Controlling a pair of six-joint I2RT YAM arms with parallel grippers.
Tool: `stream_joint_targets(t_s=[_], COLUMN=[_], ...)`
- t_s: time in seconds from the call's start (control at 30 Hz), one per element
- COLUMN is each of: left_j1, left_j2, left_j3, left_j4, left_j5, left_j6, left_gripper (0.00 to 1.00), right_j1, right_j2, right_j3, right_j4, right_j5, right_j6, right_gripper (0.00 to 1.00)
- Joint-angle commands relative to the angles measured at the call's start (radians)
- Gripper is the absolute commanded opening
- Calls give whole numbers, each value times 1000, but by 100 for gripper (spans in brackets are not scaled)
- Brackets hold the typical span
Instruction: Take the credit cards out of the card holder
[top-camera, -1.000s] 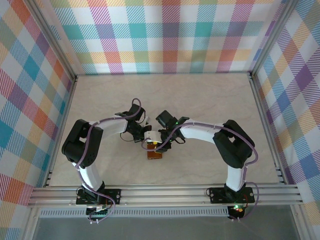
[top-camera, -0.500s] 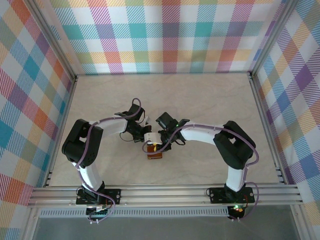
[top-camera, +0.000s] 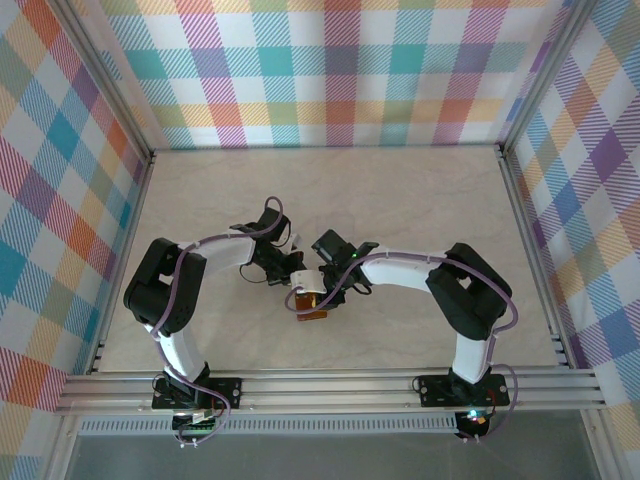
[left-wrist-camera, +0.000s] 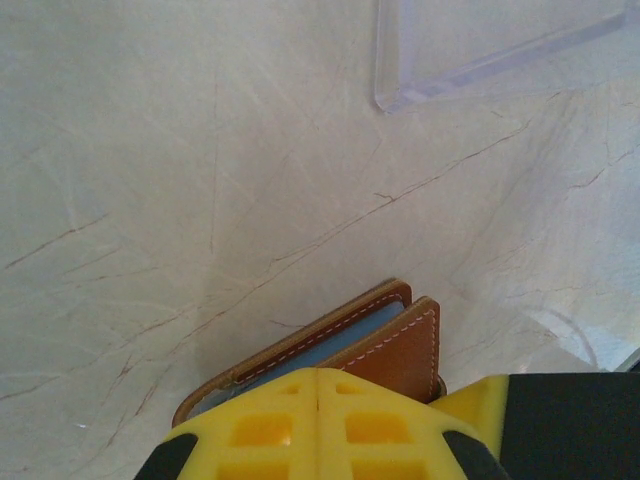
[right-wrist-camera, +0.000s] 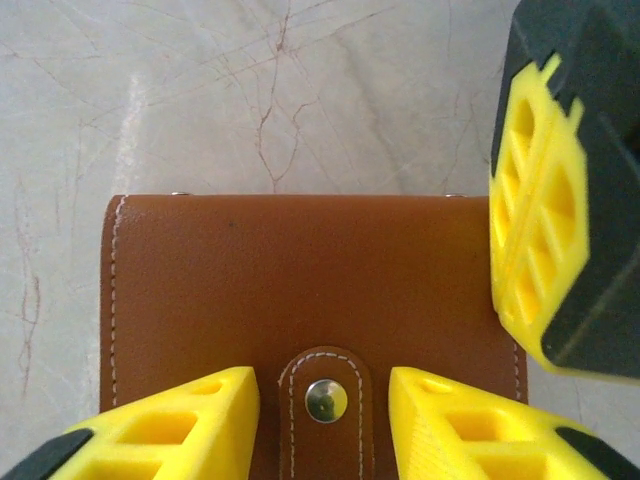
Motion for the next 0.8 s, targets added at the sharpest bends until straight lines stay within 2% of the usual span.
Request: stream_joint_targets(t_s=[0.0, 0.13, 0.27, 0.37, 0.47, 0.6, 0.77], left_j1=[-4, -10, -10, -11, -12, -15, -20], left_j2=[17, 17, 19, 20, 23, 28, 25], left_j3=[8, 8, 12, 20, 25, 30, 36], left_j4=[-77, -80, -87, -95, -105, -114, -123], left_j5=[-31, -32, -42, -46, -52, -58, -78], left_j6=[25, 27, 30, 33, 36, 41, 44], left_gripper=[0, 0, 0, 0, 0, 0, 0], right_j1=[11, 24, 50, 57, 57, 57, 55], right_j2=[37, 53, 69, 97, 107, 98, 47], right_j3=[-6, 6, 14, 43, 56, 67, 25], right_j4=[-96, -129, -165, -202, -214, -244, -178], right_j5=[72, 82, 99, 120, 142, 131, 106], right_j6=[-16, -57, -102, -101, -97, -88, -55], right_gripper=[42, 36, 41, 41, 36, 25, 13])
